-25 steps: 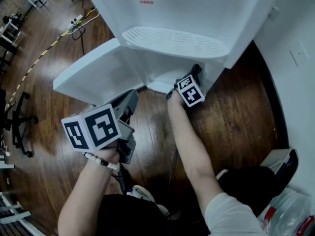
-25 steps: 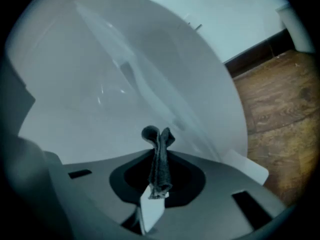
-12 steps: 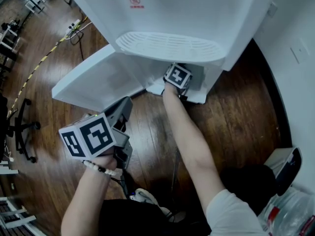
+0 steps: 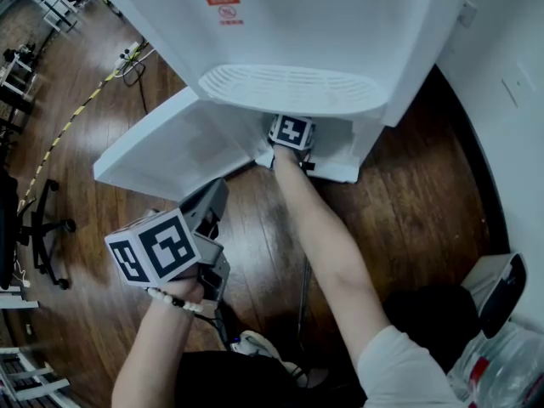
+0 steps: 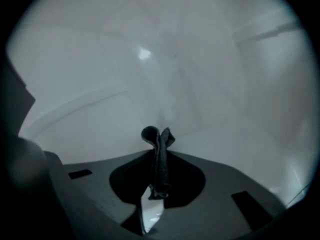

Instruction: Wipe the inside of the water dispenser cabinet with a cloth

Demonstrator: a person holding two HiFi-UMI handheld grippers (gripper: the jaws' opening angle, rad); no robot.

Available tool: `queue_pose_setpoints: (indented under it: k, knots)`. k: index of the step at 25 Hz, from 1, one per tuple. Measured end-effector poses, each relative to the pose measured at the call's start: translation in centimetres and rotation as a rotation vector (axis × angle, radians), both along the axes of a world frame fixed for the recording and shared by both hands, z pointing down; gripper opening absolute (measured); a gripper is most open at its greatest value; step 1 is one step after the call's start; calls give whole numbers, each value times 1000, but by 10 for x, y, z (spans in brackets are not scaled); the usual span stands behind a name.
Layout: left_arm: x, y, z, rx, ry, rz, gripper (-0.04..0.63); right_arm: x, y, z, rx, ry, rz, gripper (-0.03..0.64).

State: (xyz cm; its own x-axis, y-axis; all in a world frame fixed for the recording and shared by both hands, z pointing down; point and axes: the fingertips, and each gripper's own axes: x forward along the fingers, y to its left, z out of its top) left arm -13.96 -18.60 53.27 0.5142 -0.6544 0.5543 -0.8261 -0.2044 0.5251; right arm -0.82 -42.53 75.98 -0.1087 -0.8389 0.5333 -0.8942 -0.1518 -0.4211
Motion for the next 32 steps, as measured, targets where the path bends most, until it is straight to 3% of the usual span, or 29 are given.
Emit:
queue_pose_setpoints:
  k: [4, 7, 10, 17, 22, 27, 32]
  knots:
    - [0, 1, 0, 1, 7, -3, -6, -14, -4, -1, 11, 9, -70, 44]
    - [-1, 0, 0, 2, 8, -8, -6, -2, -3, -4, 18, 19, -37, 44]
    - [1, 0, -1, 4, 13, -4, -6, 38, 7, -2, 4, 31, 111, 44]
    - [10, -2, -3, 10, 23, 15, -6, 107, 62, 5, 16, -60, 436, 43]
    - [13, -2, -3, 12, 28, 24, -6, 120, 89, 16, 7, -213, 569, 41]
    - [12, -2, -5, 14, 29, 24, -6, 115, 94, 23, -13, -231, 556, 42]
    - [16, -2, -4, 11, 27, 31, -6, 77, 83, 27, -48, -274, 440, 42]
